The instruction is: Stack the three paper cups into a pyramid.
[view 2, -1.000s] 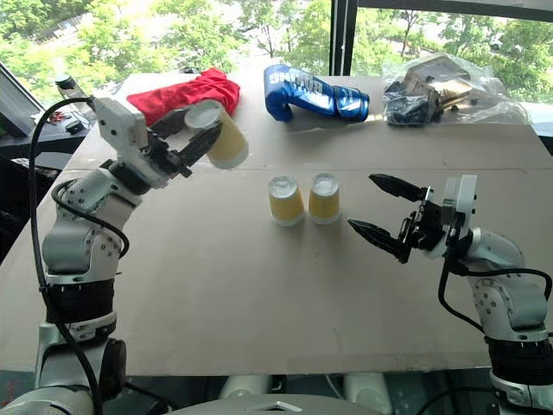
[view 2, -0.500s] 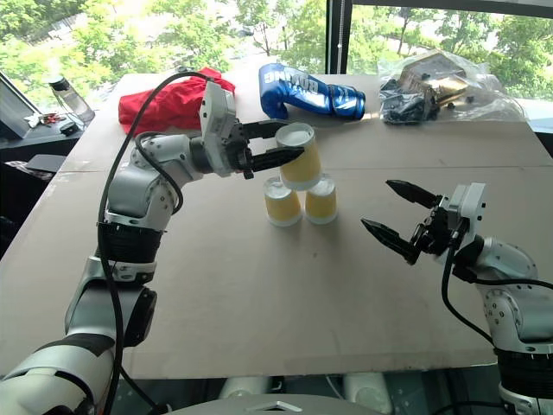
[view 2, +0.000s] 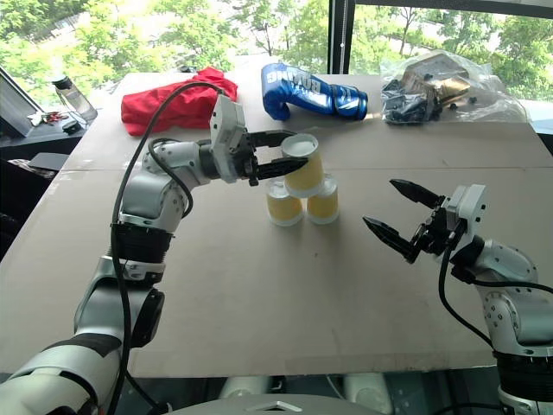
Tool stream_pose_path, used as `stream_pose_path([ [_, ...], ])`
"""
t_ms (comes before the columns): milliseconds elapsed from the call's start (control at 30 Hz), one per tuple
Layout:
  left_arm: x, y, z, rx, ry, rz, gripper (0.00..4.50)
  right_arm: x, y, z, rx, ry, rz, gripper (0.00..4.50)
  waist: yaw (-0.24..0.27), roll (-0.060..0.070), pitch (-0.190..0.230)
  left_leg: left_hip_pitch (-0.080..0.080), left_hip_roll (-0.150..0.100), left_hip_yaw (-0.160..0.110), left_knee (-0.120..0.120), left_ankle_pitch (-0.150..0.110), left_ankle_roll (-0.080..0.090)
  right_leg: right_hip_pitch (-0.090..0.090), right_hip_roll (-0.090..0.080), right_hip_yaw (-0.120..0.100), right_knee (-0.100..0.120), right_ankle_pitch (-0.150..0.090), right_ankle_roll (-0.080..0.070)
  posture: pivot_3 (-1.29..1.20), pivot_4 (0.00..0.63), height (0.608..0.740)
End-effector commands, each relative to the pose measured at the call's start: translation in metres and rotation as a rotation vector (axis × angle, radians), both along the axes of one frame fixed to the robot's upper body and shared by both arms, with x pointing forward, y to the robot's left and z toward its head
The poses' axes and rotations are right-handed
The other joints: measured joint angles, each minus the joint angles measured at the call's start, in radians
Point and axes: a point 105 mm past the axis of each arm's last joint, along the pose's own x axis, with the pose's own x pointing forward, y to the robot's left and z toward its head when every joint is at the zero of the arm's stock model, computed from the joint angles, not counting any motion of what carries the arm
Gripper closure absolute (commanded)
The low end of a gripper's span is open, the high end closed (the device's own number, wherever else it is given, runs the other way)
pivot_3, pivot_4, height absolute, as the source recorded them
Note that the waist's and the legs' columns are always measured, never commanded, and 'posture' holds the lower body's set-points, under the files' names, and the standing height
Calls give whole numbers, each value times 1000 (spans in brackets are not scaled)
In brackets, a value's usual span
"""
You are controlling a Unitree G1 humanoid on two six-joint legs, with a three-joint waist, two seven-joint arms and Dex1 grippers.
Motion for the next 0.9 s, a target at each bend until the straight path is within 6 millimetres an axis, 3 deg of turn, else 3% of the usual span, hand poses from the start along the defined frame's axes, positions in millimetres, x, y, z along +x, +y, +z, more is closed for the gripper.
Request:
stream_pose_path([
  [33, -1, 0, 12, -15, -61, 0, 2155, -3, -5, 6, -2, -45, -13, 0, 0, 0, 0, 0, 0, 0, 0, 0, 0, 0, 0, 0, 0, 0, 0, 0, 150, 740],
  [433, -1, 3, 8, -14, -48, 4, 2155, -3, -7, 8, 24, -58, -15, 0, 0, 0, 0, 0, 0, 0, 0, 0, 0, 0, 0, 0, 0, 0, 0, 0, 150, 740],
  [500, 0, 4, 9, -17, -49, 8, 1133, -3, -6, 8, 25, -59, -15, 0, 0, 0, 0, 0, 0, 0, 0, 0, 0, 0, 0, 0, 0, 0, 0, 0, 150, 740],
  [600, 0, 5, 11, -24, -55, 16, 84, -3, -6, 7, 24, -60, -14, 0, 0, 0, 0, 0, 0, 0, 0, 0, 0, 0, 0, 0, 0, 0, 0, 0, 150, 740],
  [767, -3, 7, 15, -20, -69, 17, 84, -4, -7, 6, 22, -57, -18, 0, 0, 0, 0, 0, 0, 0, 0, 0, 0, 0, 0, 0, 0, 0, 0, 0, 150, 740],
  [900, -19, 9, 31, -67, -83, -19, 84, -6, -10, 3, 26, -52, -22, 0, 0, 0, 0, 0, 0, 0, 0, 0, 0, 0, 0, 0, 0, 0, 0, 0, 150, 740],
])
